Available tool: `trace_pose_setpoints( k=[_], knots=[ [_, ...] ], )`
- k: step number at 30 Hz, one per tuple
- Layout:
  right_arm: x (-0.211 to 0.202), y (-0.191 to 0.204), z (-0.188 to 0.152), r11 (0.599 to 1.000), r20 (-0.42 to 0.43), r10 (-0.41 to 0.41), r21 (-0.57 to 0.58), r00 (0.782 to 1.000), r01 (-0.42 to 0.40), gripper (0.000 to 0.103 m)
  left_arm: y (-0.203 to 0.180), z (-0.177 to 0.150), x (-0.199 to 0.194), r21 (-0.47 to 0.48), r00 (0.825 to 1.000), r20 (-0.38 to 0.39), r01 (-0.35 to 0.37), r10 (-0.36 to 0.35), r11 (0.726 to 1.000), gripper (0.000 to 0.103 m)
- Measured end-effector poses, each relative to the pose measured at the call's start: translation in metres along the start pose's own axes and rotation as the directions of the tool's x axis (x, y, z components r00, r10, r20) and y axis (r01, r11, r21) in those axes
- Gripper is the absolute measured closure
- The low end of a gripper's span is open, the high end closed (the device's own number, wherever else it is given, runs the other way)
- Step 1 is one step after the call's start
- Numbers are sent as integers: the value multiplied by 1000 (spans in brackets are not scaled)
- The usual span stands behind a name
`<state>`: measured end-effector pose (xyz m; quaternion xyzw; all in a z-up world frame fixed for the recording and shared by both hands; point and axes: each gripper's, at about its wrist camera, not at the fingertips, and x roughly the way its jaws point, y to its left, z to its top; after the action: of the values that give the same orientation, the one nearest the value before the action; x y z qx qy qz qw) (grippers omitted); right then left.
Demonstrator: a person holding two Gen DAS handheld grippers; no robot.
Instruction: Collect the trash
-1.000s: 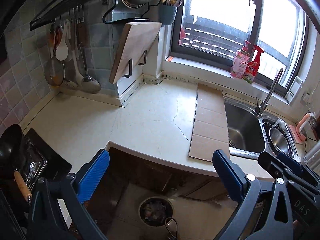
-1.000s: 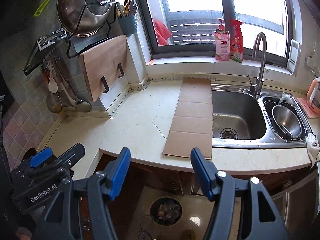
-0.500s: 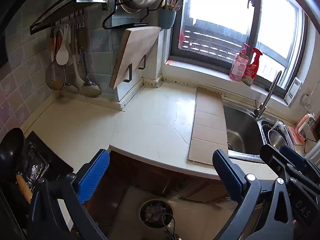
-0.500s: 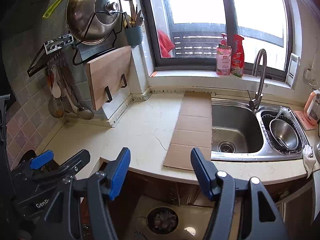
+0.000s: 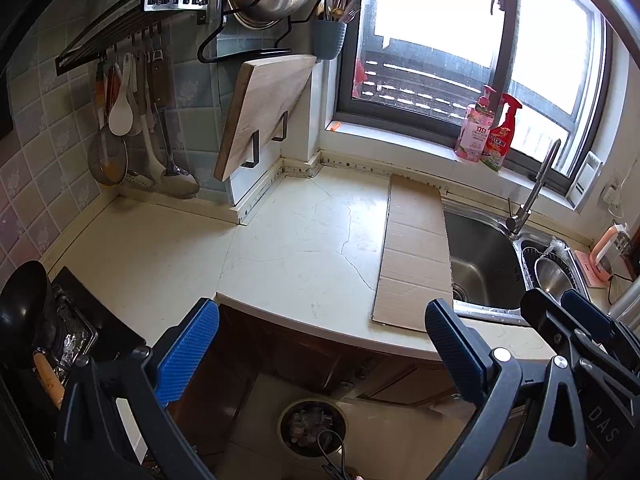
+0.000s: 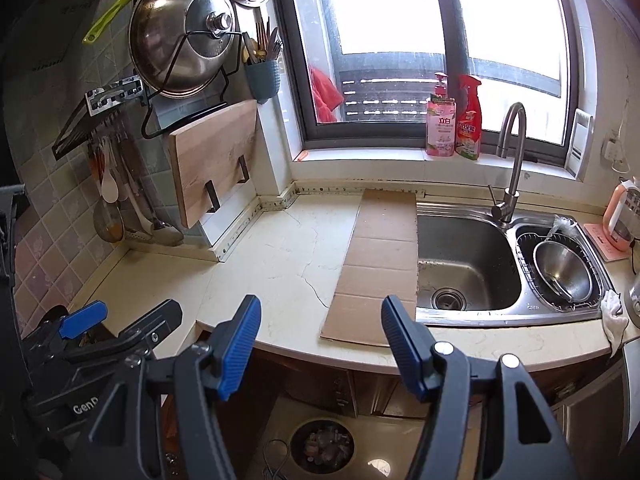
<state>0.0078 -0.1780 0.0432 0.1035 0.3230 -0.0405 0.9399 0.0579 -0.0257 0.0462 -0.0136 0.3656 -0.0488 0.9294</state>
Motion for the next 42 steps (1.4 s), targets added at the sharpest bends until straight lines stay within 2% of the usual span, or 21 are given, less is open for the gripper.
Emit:
trace_pose_setpoints(
  k=[42],
  knots=[
    [-8, -9, -10, 1000, 0, 2, 25, 1000, -2, 40, -2, -11, -8, 37, 1000, -14, -17, 18, 999, 1]
  ],
)
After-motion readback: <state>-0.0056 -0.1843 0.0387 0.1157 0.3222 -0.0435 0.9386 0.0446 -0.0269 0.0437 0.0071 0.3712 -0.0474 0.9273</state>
